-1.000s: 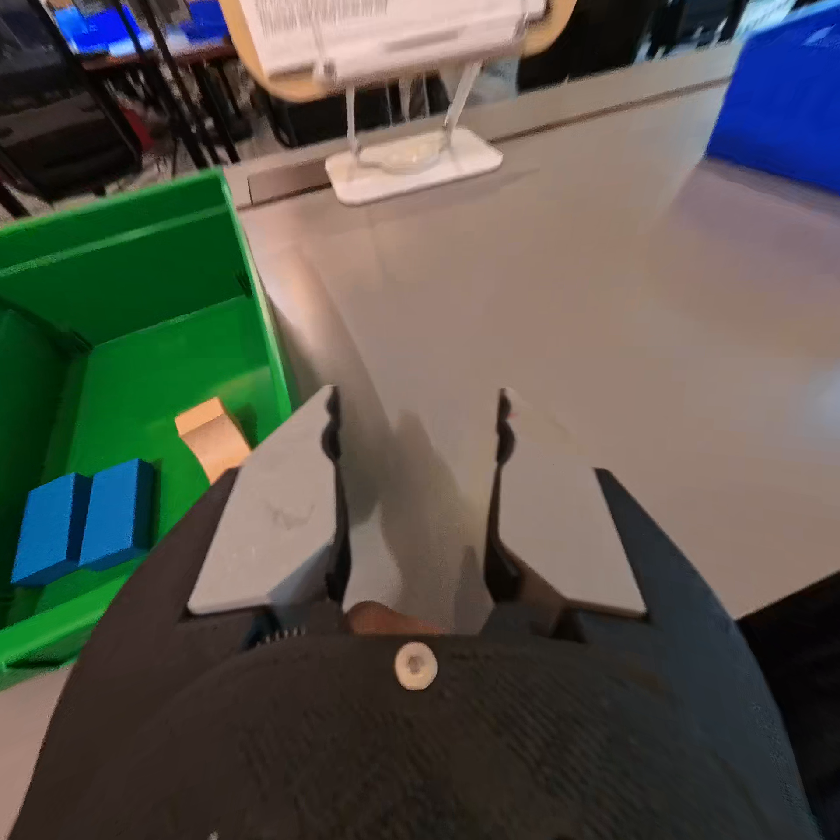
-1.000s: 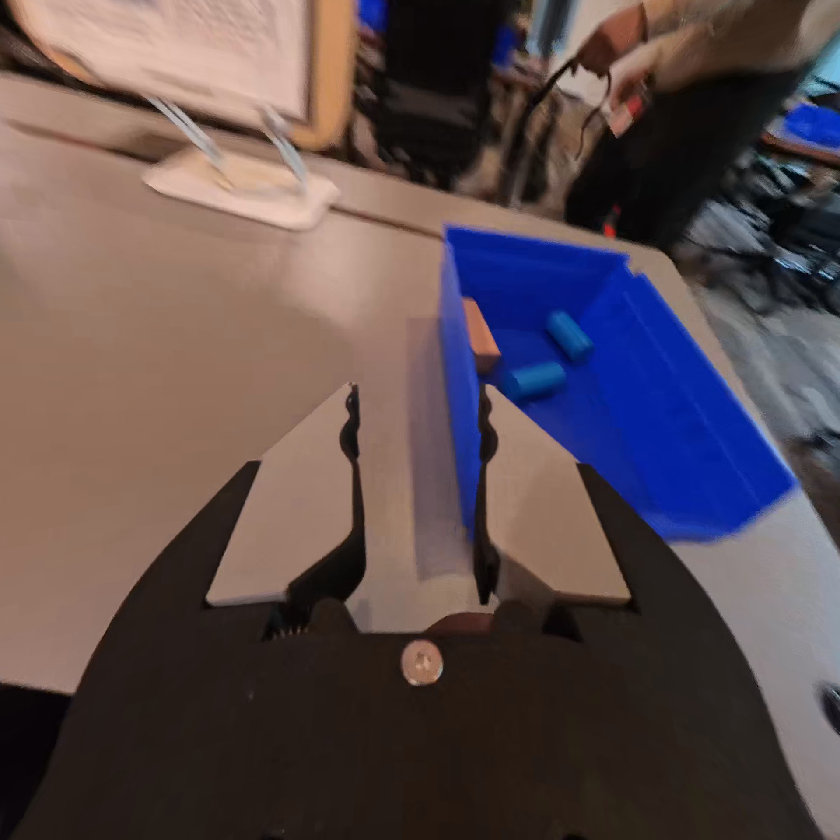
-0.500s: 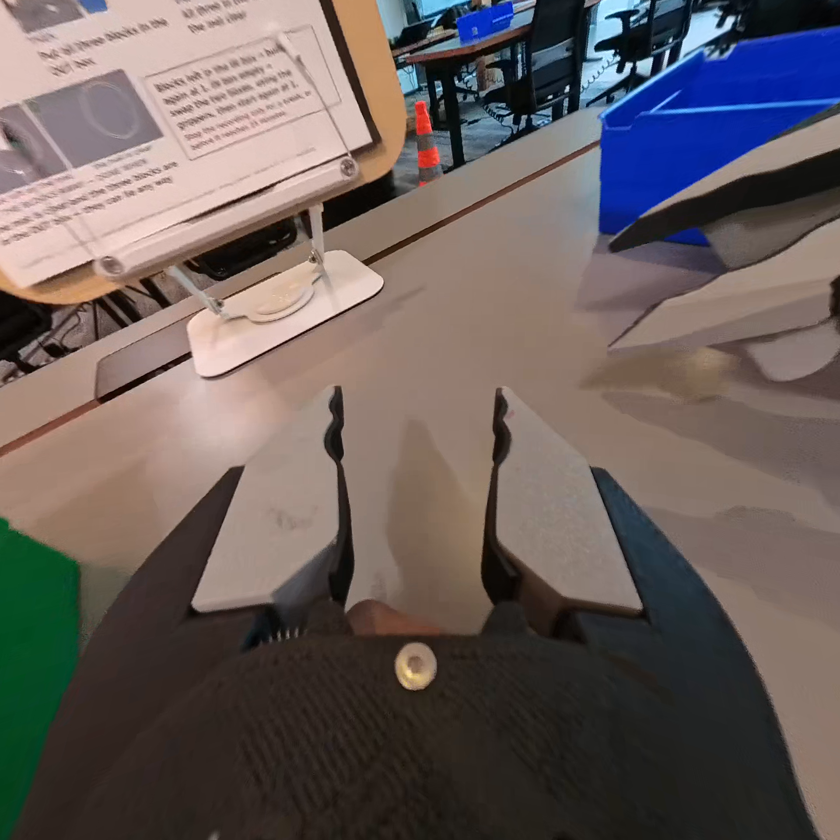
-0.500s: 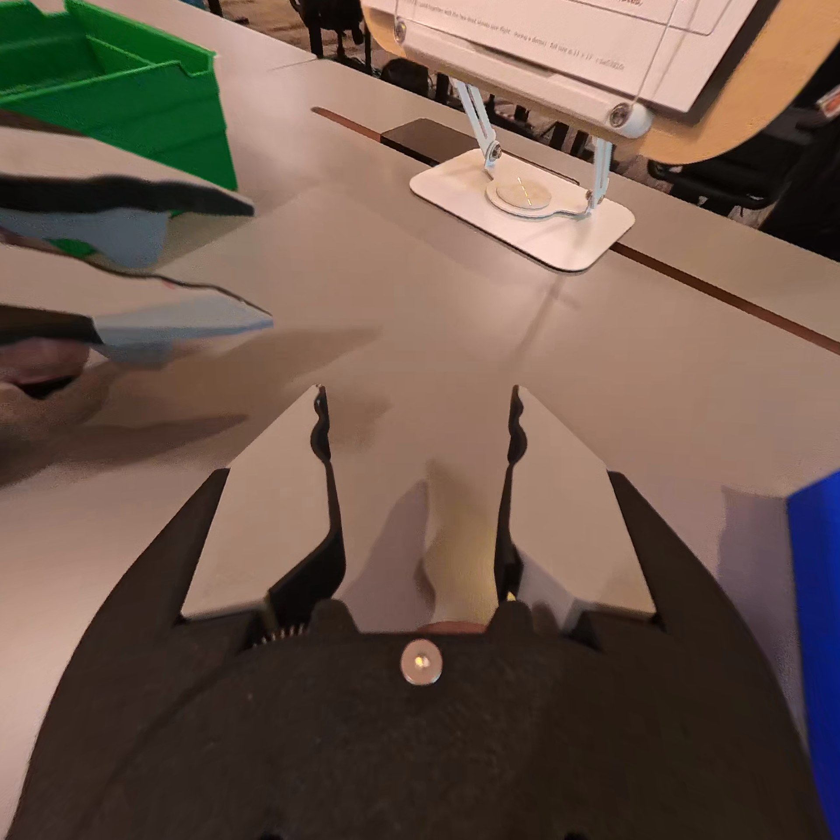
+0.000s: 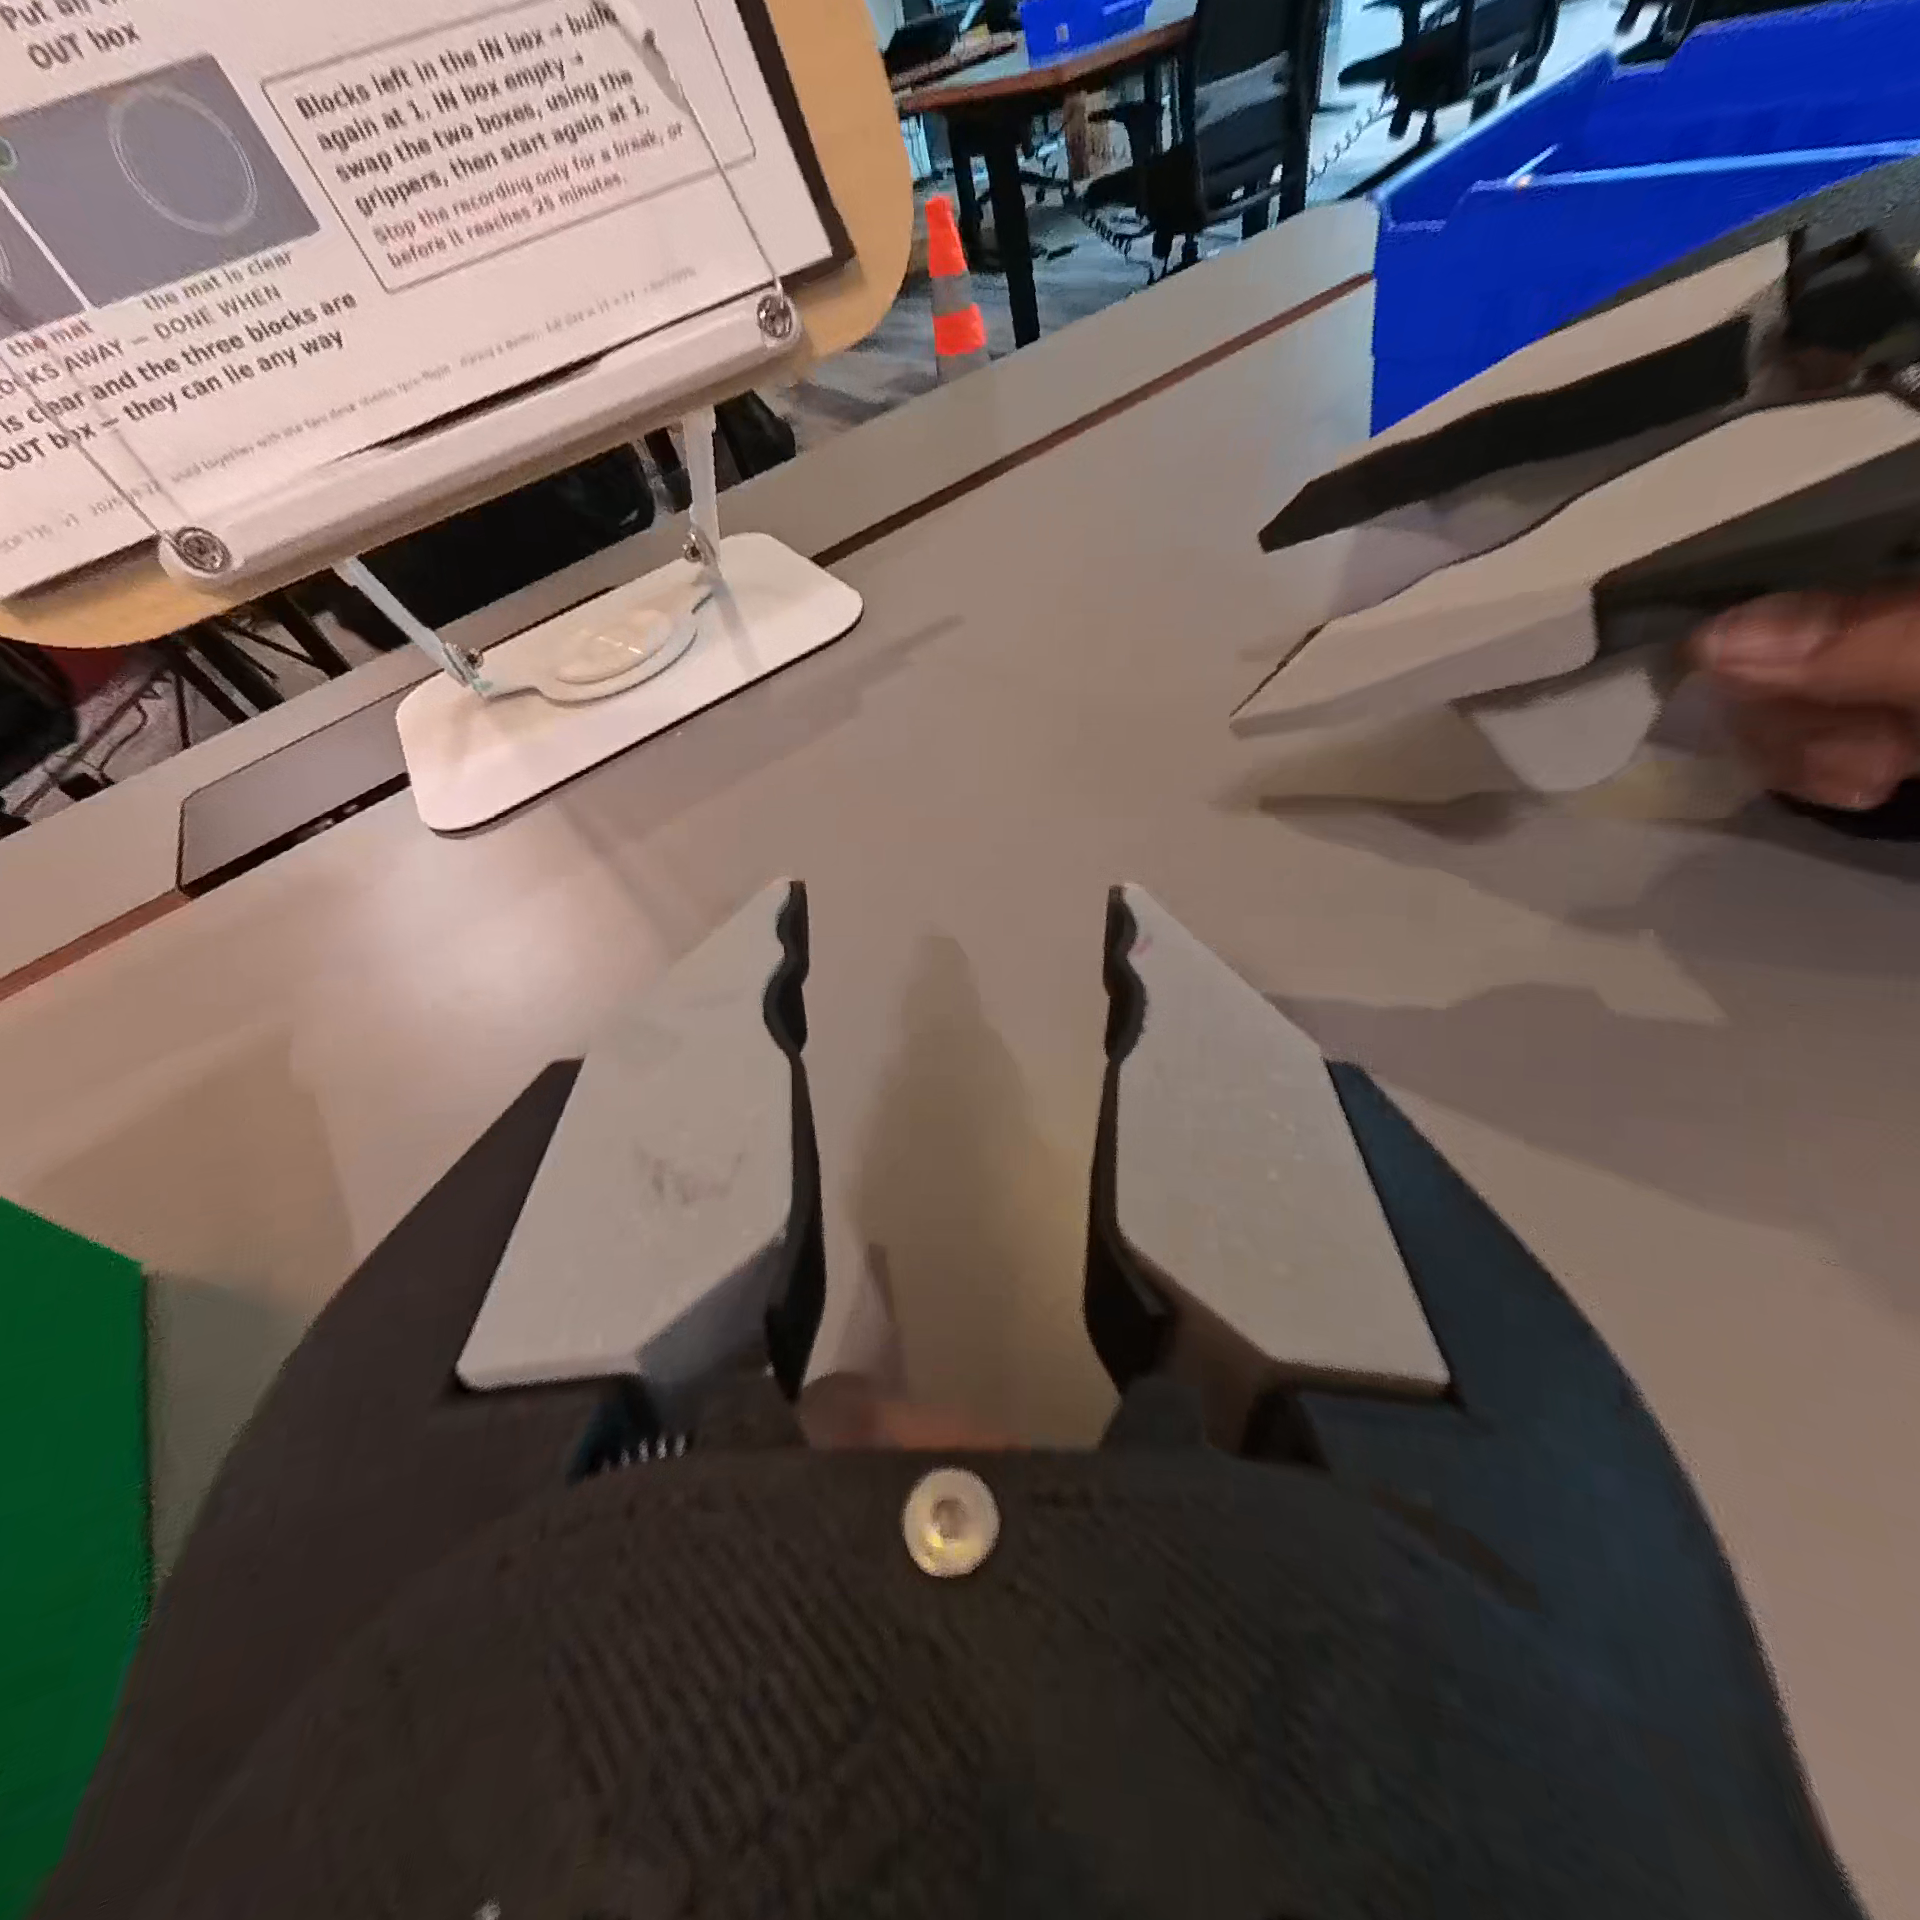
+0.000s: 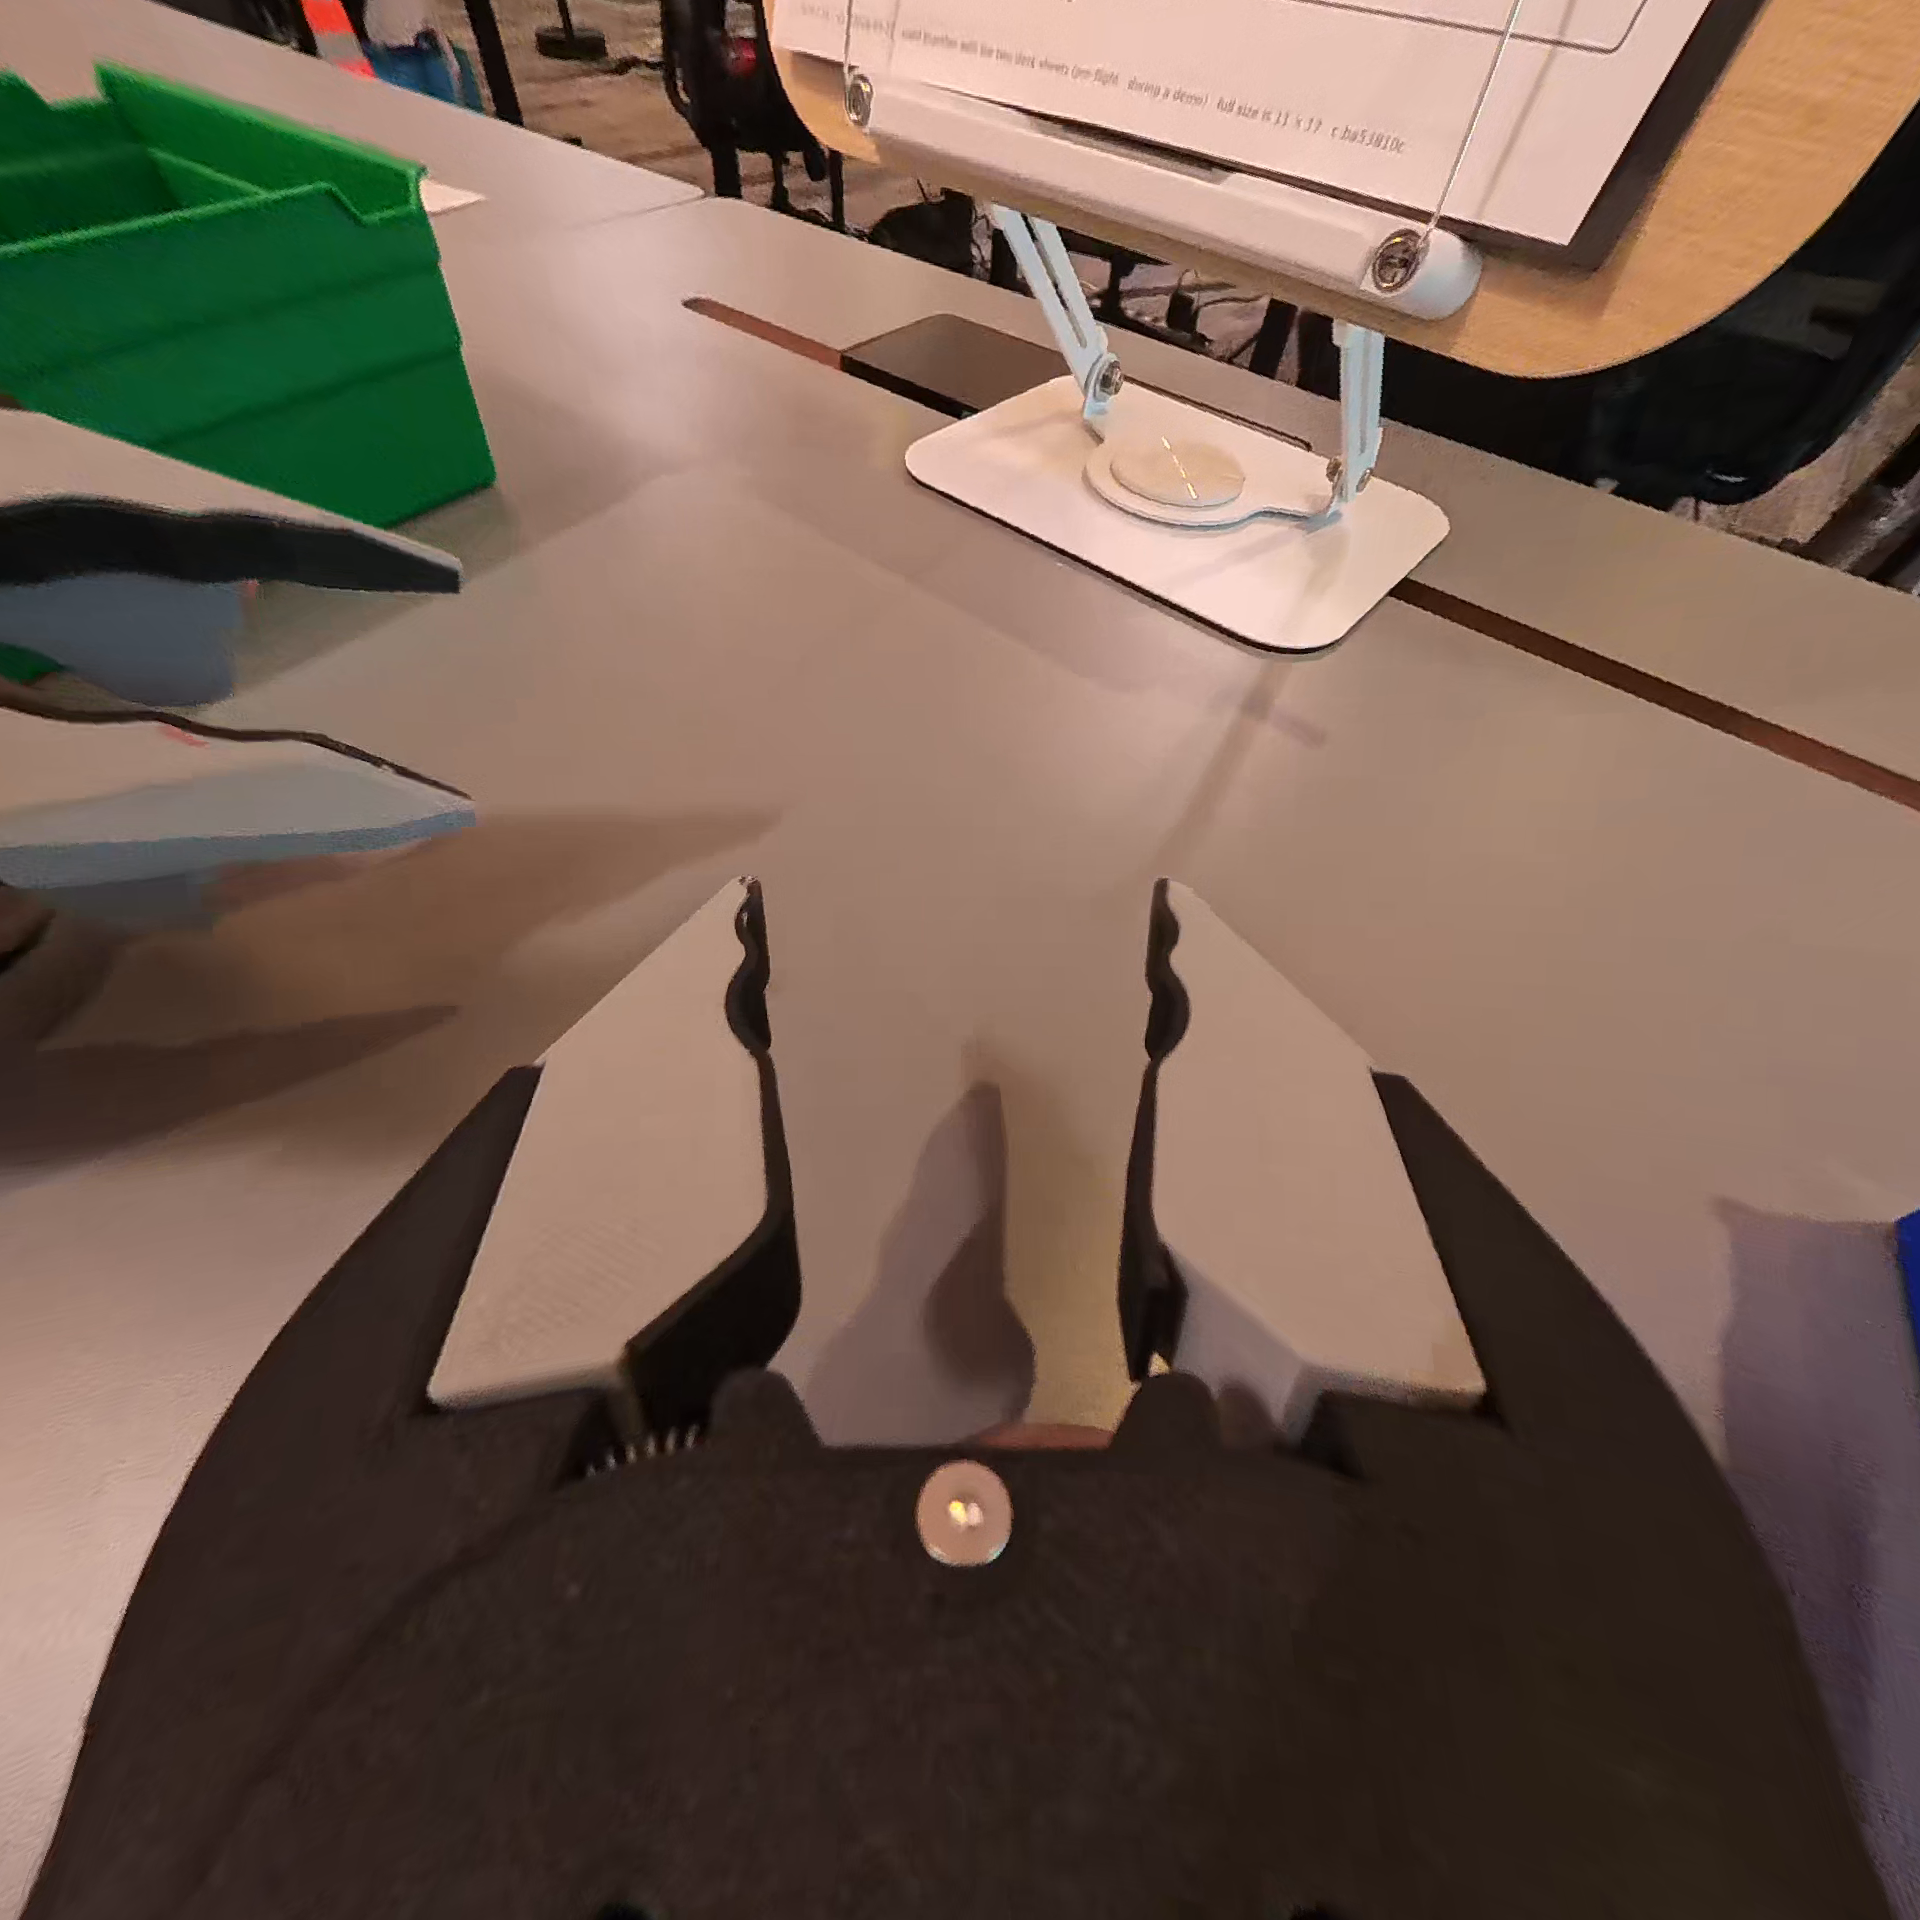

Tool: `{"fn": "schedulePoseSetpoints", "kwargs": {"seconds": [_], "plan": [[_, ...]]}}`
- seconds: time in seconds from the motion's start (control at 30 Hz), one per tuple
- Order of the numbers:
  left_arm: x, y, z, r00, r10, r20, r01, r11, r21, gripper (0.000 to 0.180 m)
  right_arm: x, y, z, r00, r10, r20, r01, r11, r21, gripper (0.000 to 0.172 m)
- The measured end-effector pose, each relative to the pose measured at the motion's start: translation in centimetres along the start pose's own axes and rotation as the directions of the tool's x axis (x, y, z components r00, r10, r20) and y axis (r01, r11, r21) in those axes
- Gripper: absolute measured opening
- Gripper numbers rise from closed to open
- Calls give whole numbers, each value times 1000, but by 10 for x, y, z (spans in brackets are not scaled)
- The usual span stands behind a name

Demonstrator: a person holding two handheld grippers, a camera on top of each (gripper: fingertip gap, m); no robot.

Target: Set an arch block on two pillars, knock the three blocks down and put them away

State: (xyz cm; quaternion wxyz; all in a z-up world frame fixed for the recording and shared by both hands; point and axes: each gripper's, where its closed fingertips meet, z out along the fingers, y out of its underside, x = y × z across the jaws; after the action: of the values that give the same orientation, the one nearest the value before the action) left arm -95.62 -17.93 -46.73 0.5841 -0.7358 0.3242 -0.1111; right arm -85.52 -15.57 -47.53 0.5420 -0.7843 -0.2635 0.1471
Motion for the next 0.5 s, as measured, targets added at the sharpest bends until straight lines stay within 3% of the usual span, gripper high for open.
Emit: {"fn": "schedulePoseSetpoints", "kwargs": {"seconds": [0.13, 0.33, 0.4, 0.47, 0.5], "plan": [[2, 16, -12, 1000, -30, -1, 30, 998, -46, 56, -4, 5, -3, 1000, -26, -1, 26, 1000, 0, 71], [9, 26, -87, 999, -38, 36, 41, 997, -73, 58, -11, 3, -7, 999, -35, 15, 34, 999, 22, 68], [6, 29, -120, 998, -7, 58, 12, 996, -92, 41, -12, 3, -8, 999, -40, 17, 40, 999, 22, 67], [0, 39, -154, 998, 23, 57, -15, 991, -130, 1, -14, 1, -10, 999, -48, 17, 47, 998, 33, 66], [-4, 48, -169, 998, 34, 47, -26, 985, -173, 0, -15, 0, -11, 999, -52, 18, 51, 998, 38, 65]]}}
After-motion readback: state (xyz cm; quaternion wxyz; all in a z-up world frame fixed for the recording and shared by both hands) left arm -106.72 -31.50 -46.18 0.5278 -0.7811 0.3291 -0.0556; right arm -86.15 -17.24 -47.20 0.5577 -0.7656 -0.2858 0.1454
